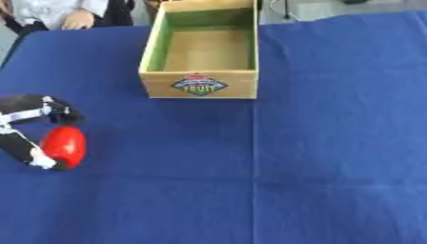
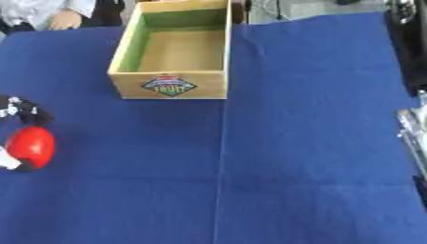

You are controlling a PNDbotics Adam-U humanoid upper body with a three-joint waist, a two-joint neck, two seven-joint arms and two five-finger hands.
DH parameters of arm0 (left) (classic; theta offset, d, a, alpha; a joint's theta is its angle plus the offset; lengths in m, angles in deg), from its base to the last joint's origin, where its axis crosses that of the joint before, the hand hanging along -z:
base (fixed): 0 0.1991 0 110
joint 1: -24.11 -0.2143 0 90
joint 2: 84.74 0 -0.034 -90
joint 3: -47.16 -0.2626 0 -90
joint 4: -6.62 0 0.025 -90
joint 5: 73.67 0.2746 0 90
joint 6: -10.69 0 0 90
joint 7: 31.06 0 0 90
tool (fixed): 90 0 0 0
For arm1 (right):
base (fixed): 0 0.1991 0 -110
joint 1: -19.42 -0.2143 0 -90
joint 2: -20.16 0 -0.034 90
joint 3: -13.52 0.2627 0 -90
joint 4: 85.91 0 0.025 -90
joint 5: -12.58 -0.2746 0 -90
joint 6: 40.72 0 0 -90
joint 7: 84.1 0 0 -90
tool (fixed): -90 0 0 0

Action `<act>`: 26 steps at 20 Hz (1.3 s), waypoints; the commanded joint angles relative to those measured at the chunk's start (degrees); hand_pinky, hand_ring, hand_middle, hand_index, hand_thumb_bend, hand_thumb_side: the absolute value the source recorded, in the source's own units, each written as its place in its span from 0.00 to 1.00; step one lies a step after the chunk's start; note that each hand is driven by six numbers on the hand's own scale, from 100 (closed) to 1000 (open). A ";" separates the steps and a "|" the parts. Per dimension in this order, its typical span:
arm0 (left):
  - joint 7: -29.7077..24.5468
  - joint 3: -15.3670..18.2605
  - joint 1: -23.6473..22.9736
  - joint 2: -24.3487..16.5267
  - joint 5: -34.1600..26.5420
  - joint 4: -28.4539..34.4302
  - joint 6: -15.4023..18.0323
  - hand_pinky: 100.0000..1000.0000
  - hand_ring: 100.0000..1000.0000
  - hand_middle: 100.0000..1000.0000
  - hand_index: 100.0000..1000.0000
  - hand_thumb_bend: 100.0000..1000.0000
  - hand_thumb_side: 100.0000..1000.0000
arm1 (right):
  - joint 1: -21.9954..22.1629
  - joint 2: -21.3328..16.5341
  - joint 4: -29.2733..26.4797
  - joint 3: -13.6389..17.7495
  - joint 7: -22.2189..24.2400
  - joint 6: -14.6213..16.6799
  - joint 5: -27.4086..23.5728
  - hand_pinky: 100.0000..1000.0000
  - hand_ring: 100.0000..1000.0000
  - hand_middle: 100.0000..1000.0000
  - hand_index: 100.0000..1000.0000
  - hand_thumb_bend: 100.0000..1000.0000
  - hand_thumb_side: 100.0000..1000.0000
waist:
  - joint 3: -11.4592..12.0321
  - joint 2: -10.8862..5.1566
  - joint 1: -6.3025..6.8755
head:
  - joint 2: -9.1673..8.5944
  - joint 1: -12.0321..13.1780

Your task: Pick up objects on the table and place them in the box.

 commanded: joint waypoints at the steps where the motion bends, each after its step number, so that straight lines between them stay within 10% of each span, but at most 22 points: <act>1: -13.76 0.25 0.83 -1.48 -1.11 0.60 13.72 0.59 0.56 0.60 0.80 0.76 0.38 | -0.77 -0.40 -1.11 0.20 0.07 0.12 -0.42 0.88 0.81 0.65 0.75 0.00 0.96 | 0.12 -1.09 -0.06 | -0.38 0.14; 9: -12.20 0.26 0.88 -1.19 -2.44 0.43 12.86 0.38 0.34 0.44 0.69 0.61 0.35 | -0.52 -0.45 -1.11 0.31 -0.12 0.03 -0.56 0.88 0.81 0.65 0.75 0.00 0.95 | 0.15 -1.03 -0.01 | -0.24 0.25; 26: -7.19 1.29 0.83 -1.48 -3.58 1.33 10.49 0.15 0.24 0.37 0.51 0.25 0.30 | -0.50 -0.44 -1.11 0.22 -0.19 -0.10 -0.81 0.89 0.81 0.65 0.74 0.00 0.95 | 0.36 -0.96 -0.20 | -0.32 0.24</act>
